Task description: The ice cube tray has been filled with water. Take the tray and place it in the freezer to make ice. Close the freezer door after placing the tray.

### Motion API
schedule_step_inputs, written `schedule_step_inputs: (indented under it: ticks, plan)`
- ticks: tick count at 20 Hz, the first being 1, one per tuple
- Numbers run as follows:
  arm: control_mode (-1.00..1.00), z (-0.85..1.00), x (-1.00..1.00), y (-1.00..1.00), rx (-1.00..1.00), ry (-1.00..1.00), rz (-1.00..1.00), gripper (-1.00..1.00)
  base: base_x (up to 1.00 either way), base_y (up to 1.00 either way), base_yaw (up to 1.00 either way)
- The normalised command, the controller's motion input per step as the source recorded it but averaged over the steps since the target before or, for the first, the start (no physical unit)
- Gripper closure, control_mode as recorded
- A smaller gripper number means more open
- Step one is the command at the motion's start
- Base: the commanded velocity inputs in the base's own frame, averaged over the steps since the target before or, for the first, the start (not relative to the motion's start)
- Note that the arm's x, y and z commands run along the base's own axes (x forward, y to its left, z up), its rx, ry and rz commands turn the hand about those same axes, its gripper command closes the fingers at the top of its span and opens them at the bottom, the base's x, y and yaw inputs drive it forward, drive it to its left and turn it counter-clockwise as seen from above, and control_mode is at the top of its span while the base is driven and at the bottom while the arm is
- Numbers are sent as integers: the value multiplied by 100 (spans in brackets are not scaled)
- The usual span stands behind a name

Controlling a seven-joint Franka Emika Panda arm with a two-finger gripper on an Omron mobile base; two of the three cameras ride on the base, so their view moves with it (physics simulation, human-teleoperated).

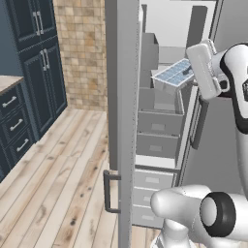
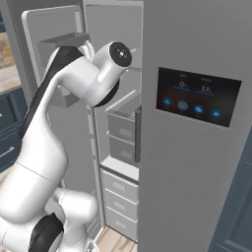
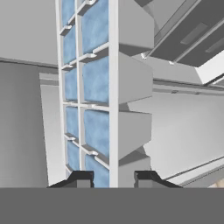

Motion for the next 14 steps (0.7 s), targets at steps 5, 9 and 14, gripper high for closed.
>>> schedule_step_inputs:
  ticks: [5,9,14]
  plan:
    - [-100,0,33,0,0,4,0,100,0,0,0]
    - [-100,0,34,0,0,4,0,100,0,0,0]
    - [-100,0,34,0,0,3,0,100,0,0,0]
